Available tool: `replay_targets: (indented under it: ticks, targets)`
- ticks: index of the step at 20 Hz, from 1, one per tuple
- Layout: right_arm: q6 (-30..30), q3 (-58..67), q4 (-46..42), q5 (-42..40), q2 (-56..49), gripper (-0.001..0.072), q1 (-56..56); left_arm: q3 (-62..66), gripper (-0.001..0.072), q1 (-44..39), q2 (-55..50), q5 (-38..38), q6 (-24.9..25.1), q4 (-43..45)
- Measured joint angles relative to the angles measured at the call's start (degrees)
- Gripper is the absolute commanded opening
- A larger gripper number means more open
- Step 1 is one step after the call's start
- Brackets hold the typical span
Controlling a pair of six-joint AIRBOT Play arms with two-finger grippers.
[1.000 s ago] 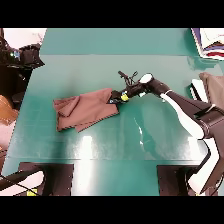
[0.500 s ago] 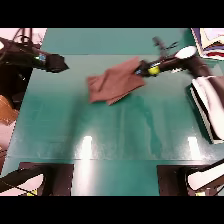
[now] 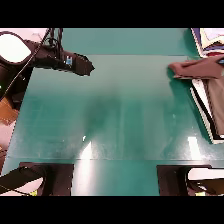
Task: Fold the shirts.
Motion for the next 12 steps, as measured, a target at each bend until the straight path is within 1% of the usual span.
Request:
replay_targets:
  ticks: [2, 6, 9, 12]
  targets:
    - [-0.9, 0.07, 1.29, -1.05, -0.31, 0.0021, -3.61, 0.0, 0.0025, -0.52, 0.0, 0.98, -0.61, -0.04]
    - [-3.15, 0.92, 7.5, -4.7, -1.01, 0.0021, -7.06, 0.0, 0.0025, -0.94, 0.0, 1.88, -1.38, -0.2]
    - [-4.09, 5.66, 10.38, -6.86, -1.53, 0.0021, -7.87, 0.0, 0.0025, -1.09, 0.0, 2.08, -1.57, -0.22]
    - [-4.39, 12.68, 11.78, -7.06, -1.73, 0.0021, -8.22, 0.0, 0.0025, -1.07, 0.0, 2.23, -1.6, -0.2]
